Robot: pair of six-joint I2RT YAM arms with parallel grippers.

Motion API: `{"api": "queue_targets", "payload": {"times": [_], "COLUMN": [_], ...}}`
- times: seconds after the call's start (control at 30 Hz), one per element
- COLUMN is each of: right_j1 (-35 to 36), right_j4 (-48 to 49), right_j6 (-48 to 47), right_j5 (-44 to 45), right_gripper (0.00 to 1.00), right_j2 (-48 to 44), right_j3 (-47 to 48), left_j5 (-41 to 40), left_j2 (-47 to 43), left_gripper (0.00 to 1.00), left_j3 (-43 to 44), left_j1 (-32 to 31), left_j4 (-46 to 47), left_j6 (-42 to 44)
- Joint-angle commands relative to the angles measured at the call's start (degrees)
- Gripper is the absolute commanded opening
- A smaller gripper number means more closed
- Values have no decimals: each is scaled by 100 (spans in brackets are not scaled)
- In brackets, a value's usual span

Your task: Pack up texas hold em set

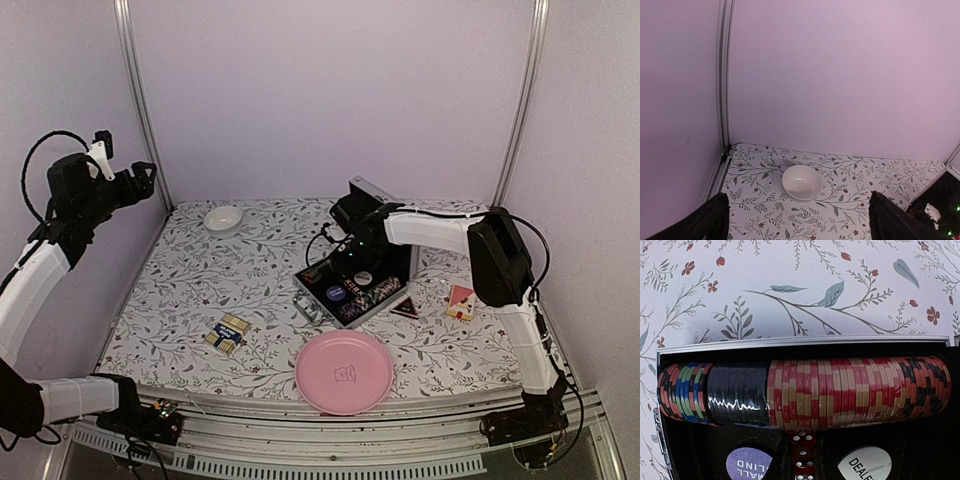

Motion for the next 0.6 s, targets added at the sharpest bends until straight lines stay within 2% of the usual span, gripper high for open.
{"api": "queue_targets", "payload": {"times": [0.0, 0.4, 0.57], "right_j1": [-48, -44, -45], "right_j4": [-139, -271, -260], "right_j6": [-21, -141, -105], "right_j5": [46, 28, -22], "right_gripper": [4, 4, 12], "right_j2": [1, -194, -162], "right_j3": [-185, -162, -79], "left_j5": [48, 52, 53], "left_j2": [16, 19, 26], "left_gripper": [97, 97, 97], "left_j3": [20, 20, 20], "left_j1": [59, 52, 53], "left_j4": [23, 23, 18], "left_j6": [-10, -10, -10]}}
